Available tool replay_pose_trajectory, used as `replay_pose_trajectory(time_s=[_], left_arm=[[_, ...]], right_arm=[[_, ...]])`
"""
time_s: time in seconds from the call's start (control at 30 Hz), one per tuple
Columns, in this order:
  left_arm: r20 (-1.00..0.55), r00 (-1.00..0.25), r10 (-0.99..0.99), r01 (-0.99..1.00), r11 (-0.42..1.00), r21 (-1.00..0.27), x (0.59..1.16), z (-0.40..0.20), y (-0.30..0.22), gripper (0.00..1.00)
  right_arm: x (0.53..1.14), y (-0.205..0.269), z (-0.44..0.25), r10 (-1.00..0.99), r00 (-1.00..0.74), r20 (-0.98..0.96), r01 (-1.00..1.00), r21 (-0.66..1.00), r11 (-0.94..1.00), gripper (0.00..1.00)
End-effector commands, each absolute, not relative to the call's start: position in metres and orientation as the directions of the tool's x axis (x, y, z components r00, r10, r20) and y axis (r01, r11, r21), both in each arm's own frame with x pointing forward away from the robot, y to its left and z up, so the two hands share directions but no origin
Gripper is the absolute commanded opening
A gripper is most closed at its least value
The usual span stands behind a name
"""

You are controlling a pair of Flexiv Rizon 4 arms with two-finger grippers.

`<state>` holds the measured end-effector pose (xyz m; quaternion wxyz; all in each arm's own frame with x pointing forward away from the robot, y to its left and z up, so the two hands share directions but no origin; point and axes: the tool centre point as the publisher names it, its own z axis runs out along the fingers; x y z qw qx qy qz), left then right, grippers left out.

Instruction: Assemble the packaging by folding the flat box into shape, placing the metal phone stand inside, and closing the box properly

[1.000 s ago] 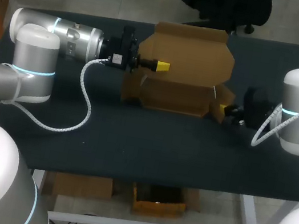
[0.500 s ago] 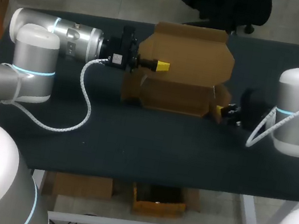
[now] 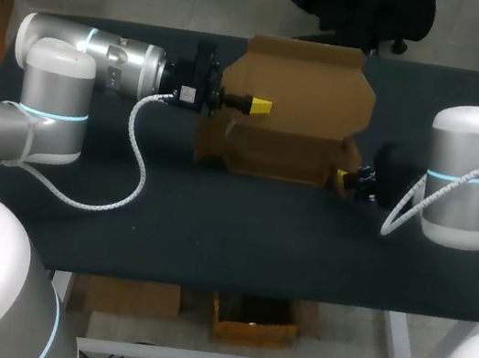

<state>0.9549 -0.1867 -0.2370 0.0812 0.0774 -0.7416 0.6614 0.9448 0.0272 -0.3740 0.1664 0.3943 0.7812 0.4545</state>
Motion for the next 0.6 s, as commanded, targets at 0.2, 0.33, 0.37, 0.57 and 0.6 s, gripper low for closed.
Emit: replay_pose_trajectory(time_s=[0.2, 0.33, 0.37, 0.57, 0.6], left_arm=[[0.223, -0.975, -0.007, -0.222, 0.111, -0.969, 0.955, -0.241, -0.189, 0.00], [0.223, -0.975, -0.007, -0.222, 0.111, -0.969, 0.955, -0.241, -0.189, 0.00], [0.223, -0.975, -0.007, -0.222, 0.111, -0.969, 0.955, -0.241, -0.189, 0.00], [0.223, -0.975, -0.007, -0.222, 0.111, -0.969, 0.955, -0.241, -0.189, 0.00], [0.223, -0.975, -0.007, -0.222, 0.111, -0.969, 0.955, -0.241, -0.189, 0.00]], right_arm=[[0.945, 0.046, -0.374, 0.779, -0.620, 0.090, 0.468, 0.840, 0.275, 0.25], [0.941, 0.049, -0.373, 0.794, -0.602, 0.088, 0.474, 0.839, 0.266, 0.25], [0.940, 0.049, -0.373, 0.800, -0.594, 0.087, 0.476, 0.840, 0.262, 0.25], [0.928, 0.048, -0.374, 0.834, -0.543, 0.101, 0.494, 0.841, 0.219, 0.25], [0.927, 0.048, -0.375, 0.839, -0.534, 0.104, 0.497, 0.841, 0.213, 0.25]])
